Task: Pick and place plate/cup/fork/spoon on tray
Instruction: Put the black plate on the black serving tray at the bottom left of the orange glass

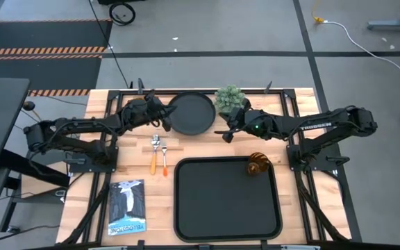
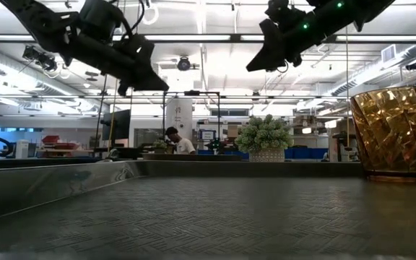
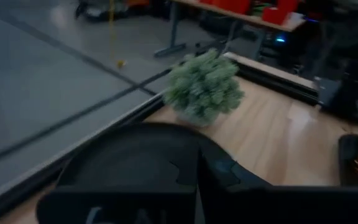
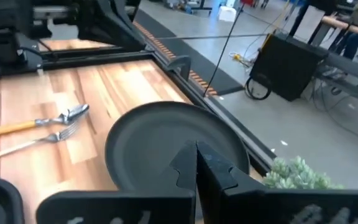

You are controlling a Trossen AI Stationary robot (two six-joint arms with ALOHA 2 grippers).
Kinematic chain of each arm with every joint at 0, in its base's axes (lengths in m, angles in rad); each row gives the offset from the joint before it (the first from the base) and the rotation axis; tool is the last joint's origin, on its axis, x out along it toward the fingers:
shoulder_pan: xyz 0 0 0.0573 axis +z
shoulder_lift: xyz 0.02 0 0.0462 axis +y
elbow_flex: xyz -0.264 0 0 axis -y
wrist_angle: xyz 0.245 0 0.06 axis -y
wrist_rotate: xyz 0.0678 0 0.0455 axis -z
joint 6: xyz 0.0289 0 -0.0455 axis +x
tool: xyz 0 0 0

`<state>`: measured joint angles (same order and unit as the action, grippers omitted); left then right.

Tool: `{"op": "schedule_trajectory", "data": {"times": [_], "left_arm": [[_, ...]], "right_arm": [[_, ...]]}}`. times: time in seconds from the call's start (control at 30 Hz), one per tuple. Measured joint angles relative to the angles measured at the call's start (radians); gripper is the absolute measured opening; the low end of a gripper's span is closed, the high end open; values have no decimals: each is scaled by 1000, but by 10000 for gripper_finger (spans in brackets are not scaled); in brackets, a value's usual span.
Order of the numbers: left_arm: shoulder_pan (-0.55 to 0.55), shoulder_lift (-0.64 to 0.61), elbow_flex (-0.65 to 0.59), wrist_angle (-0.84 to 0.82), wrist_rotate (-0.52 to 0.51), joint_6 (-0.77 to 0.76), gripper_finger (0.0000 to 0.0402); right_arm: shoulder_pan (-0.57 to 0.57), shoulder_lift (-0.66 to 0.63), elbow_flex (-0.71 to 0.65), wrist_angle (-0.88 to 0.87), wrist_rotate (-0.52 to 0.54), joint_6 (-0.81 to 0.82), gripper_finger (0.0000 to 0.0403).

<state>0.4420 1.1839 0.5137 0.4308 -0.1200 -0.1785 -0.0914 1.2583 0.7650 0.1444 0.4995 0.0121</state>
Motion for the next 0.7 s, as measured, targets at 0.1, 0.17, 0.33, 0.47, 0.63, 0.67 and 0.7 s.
{"op": "schedule_trajectory", "data": {"times": [0.1,0.17,0.33,0.47,0.63,0.67,0.7], "left_arm": [[18,0,0,-31,-10,-85,19],[32,0,0,-53,-10,-136,33],[90,29,1,-100,10,-217,84],[137,63,0,-143,20,-224,123],[180,82,0,-147,20,-159,140],[185,81,1,-145,20,-129,140],[188,81,1,-144,20,-102,139]], "right_arm": [[-1,-4,0,-32,1,20,5],[-3,-3,0,-46,0,21,5],[-26,-3,0,-73,-21,12,5],[-37,-3,0,-90,-22,-12,5],[-37,-3,0,-84,-23,-12,5],[-37,-3,0,-84,-23,-11,5],[-37,-3,0,-85,-23,-9,5]]}}
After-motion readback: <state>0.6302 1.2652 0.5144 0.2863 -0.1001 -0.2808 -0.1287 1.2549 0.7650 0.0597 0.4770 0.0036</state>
